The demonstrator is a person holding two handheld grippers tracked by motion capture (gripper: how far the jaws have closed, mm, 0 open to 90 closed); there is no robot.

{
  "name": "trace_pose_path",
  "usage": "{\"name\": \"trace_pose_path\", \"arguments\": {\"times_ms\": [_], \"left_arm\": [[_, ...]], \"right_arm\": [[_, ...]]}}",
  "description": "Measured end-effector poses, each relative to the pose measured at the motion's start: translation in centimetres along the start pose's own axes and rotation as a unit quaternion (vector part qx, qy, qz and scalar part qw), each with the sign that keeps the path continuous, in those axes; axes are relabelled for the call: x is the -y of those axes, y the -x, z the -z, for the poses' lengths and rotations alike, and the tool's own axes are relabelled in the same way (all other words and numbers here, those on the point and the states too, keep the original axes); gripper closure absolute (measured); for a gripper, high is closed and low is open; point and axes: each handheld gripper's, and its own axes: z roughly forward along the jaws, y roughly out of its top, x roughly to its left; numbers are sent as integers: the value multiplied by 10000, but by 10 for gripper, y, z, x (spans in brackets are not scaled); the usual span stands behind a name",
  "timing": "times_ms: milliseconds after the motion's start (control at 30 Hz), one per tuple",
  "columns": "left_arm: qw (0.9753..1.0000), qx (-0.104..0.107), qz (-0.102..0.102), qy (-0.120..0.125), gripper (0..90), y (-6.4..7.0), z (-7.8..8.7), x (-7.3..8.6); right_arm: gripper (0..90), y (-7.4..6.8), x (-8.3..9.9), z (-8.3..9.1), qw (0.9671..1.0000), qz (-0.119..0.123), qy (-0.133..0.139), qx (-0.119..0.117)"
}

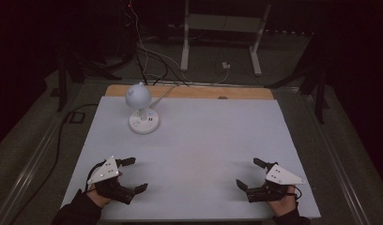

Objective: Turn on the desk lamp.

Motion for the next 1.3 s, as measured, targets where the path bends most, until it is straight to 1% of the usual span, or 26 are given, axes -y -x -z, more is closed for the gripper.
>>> {"name": "trace_pose_path", "arguments": {"times_ms": [67, 267, 500, 600, 633, 767, 1100, 1300], "left_arm": [[10000, 13, -4, 1, 2, 0, 0, 0], [9999, 26, -53, -86, 2, 1, -1, 0], [9998, 119, -106, -129, 2, 2, -2, 0], [9997, 140, -141, -131, 2, 3, -2, -1], [9996, 219, -176, -98, 2, 4, -2, -1], [9993, 277, -202, -151, 2, 4, -2, -1], [9992, 293, -200, -174, 2, 7, -4, -7], [9990, 364, -226, -139, 2, 11, -5, -13]], "right_arm": [[0, 0, -1, 0, 10000, 32, -32, -6], [0, 1, -2, 0, 9999, 22, -88, -58], [0, -1, -4, 0, 9999, 59, -61, -86], [0, -3, -5, 1, 9999, 123, -34, -81], [0, -3, -5, 1, 9999, 123, -24, -78], [0, -3, -5, 2, 9999, 103, 2, -56], [0, -4, -6, 3, 9999, 117, 51, -29], [0, -4, -6, 3, 9999, 100, 84, -22]]}}
